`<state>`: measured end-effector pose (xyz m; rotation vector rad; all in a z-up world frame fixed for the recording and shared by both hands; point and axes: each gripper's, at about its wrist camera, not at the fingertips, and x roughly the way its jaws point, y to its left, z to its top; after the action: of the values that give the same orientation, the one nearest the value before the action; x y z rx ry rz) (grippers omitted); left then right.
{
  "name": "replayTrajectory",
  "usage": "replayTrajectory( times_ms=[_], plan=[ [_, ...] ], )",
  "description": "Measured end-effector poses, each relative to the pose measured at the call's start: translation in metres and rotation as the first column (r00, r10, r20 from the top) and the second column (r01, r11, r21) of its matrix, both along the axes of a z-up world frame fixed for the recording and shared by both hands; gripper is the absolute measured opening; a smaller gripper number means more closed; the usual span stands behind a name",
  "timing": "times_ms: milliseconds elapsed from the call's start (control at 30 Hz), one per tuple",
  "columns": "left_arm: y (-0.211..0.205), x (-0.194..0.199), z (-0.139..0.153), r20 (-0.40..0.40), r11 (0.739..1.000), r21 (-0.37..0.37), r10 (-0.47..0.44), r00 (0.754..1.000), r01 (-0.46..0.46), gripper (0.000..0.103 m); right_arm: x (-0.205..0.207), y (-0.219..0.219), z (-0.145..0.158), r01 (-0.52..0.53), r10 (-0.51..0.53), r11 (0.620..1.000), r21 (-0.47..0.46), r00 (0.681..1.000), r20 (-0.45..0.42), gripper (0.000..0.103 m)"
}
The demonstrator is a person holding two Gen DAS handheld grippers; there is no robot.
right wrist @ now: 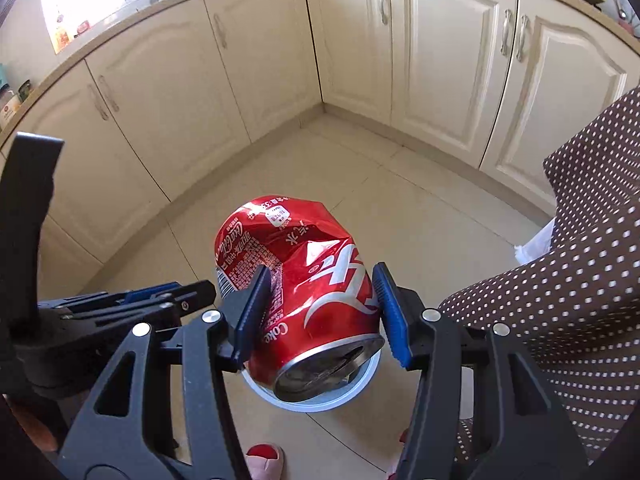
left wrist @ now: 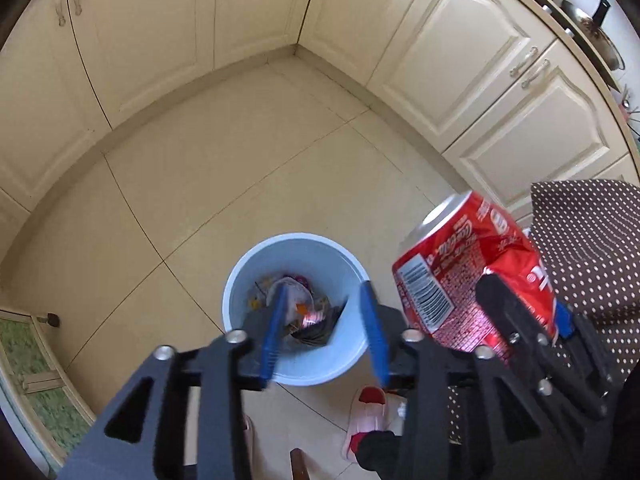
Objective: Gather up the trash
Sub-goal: 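Carry the wrapper and red can over the blue bucket and open both tools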
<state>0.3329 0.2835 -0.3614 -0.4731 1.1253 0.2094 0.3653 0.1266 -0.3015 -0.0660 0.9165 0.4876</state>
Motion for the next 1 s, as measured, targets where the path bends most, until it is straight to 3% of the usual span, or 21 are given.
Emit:
replayTrajectory(
  times_ms=[300, 600, 1000],
  plan=[
    [0.009, -0.009, -0.017, -0.035, 0.999, 0.035, 0.03, 0.999, -0.029, 0.044, 0.002, 0.009, -0.028, -0.006, 0.006, 1.0, -0.013, 0.998, -0.057, 0.052],
    [0.025, -0.024, -0.022, -0.045, 0.998, 0.021, 0.06, 0.997, -0.06, 0.044, 0.001, 0.023, -0.038, -0.013, 0.012, 1.0, -0.017, 0.997, -0.076, 0.052],
    [0.035, -0.037, 0.002, 0.006, 0.996, 0.021, 0.084, 0.996, -0.084, 0.053, 0.007, 0.025, -0.028, 0.003, 0.001, 0.999, 0.048, 0.997, -0.08, 0.054]
  ],
)
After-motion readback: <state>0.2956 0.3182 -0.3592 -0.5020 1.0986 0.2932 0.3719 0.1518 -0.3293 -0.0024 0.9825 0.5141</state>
